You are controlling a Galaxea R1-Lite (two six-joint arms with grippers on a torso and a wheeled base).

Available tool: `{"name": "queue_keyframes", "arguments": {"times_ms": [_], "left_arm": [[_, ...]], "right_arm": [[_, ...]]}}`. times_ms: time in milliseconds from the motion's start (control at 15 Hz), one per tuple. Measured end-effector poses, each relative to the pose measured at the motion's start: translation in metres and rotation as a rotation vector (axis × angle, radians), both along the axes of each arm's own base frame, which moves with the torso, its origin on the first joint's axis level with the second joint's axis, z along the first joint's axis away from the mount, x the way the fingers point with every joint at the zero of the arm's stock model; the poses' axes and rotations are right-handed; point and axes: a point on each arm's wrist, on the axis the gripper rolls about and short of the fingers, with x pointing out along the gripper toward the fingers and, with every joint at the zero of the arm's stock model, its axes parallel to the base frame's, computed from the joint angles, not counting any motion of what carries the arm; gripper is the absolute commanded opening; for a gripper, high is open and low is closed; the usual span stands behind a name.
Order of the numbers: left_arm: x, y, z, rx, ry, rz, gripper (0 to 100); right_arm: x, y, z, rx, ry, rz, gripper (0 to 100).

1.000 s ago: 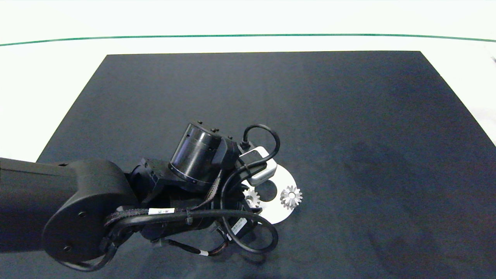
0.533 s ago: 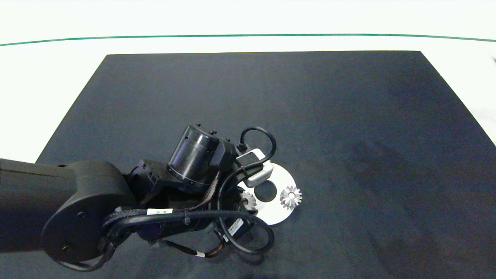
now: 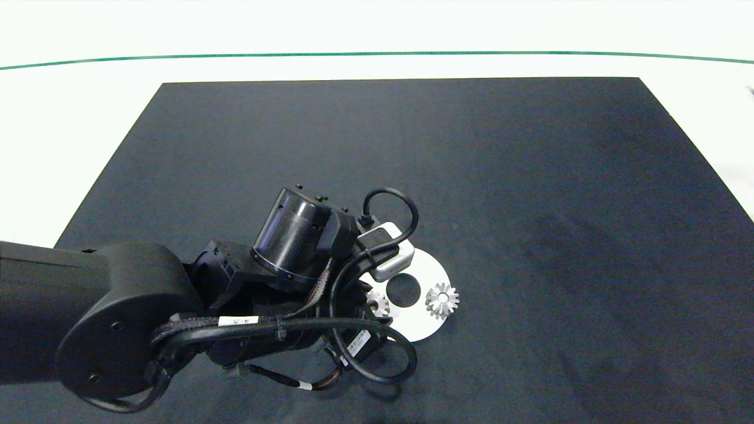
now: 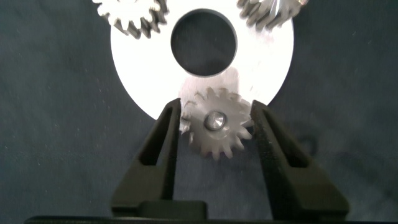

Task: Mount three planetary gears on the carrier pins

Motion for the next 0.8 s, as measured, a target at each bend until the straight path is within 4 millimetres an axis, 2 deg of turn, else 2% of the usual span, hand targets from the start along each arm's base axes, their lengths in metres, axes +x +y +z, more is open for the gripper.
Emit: {"name": "queue_keyframes", "arguments": {"times_ms": [333,467,600,800], "left_arm": [[-0.002,0.0,0.003,-0.019,0.003,0.009,100],[-0.005,0.009,0.013,-0.042,-0.019,0.049,100],[-0.001,0.036,0.032,-0.105,-0.056,0.159,100],[-0.004,0.094,0.063,-0.224,-0.139,0.398,100]], "right_arm": [[0.0,0.0,0.0,0.0,0.0,0.0,100],[-0.001,-0.001,0.0,0.003,-0.003,-0.002,100],[-0.003,-0.003,0.0,-0.002,-0.01,-0.006,100],[-0.004,-0.008,0.0,-0.003,-0.019,-0.091,100]]}}
